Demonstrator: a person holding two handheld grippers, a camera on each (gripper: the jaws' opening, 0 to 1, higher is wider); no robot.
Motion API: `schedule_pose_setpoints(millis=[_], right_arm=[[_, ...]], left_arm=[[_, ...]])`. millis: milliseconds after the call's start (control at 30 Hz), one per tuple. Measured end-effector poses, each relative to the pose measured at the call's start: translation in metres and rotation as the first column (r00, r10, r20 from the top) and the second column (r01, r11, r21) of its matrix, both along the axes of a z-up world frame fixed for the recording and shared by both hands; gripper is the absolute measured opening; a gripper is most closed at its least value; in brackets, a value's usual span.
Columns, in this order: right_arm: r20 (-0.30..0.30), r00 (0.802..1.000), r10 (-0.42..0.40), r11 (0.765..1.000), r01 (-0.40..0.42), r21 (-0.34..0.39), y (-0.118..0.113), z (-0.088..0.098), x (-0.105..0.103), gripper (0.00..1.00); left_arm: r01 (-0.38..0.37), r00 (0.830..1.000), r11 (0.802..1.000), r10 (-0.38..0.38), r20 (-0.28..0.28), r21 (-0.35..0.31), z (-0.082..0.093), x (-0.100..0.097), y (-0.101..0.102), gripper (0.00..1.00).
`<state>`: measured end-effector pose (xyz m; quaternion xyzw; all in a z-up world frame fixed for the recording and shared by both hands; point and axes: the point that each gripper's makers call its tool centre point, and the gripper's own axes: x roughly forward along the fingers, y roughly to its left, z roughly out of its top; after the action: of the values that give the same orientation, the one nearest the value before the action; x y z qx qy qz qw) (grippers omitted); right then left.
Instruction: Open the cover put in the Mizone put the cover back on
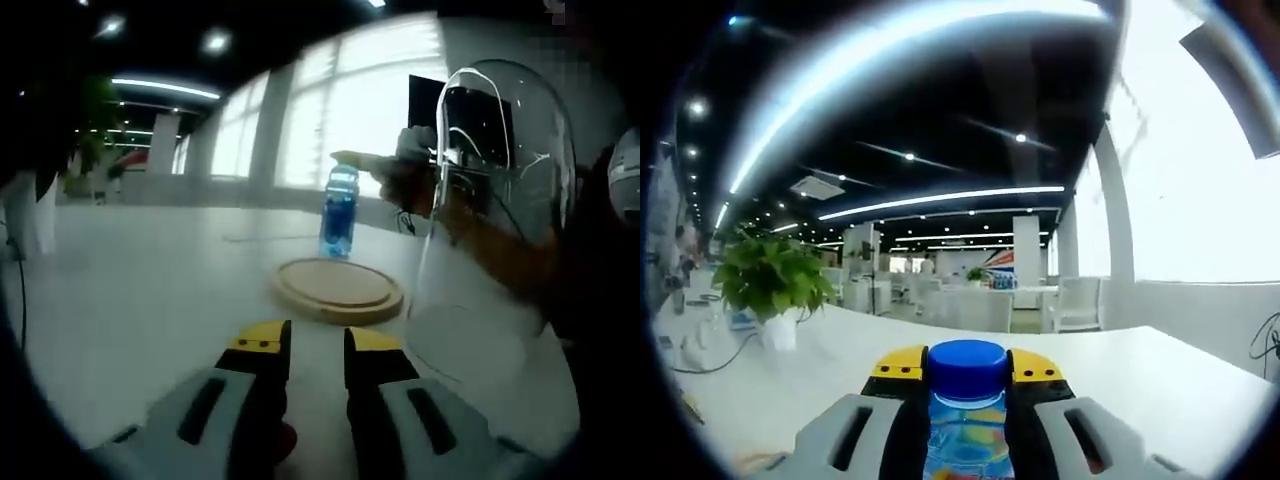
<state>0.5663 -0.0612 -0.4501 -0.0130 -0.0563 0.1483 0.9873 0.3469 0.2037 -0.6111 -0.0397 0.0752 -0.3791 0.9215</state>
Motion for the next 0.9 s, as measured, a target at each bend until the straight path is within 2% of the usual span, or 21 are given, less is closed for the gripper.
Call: schedule_pose_setpoints(millis=[233,400,667,900], right_arm=[[-0.029,0.999,0.045,0.999,-0.046,-0.013,0.013,-0.001,-0.006,0.22],[-0.025,0.997,0.069,0.997,-0.07,-0.038,0.023,0.001,-0.011,0.22],[0.002,0.991,0.134,0.989,-0.133,-0.059,0.038,0.018,-0.03,0.22],[0.015,0.972,0.236,0.969,-0.235,-0.071,0.06,0.033,-0.049,0.22]], left_arm=[[-0.003,1.0,1.0,0.003,-0.003,-0.013,0.001,0.0,0.001,0.16],[-0.003,1.0,1.0,0.003,-0.002,-0.011,0.001,0.0,0.001,0.16],[-0.006,1.0,1.0,0.005,-0.003,-0.013,0.001,0.001,0.001,0.16],[-0.01,1.0,1.0,0.01,-0.003,-0.014,0.001,0.002,0.002,0.16]])
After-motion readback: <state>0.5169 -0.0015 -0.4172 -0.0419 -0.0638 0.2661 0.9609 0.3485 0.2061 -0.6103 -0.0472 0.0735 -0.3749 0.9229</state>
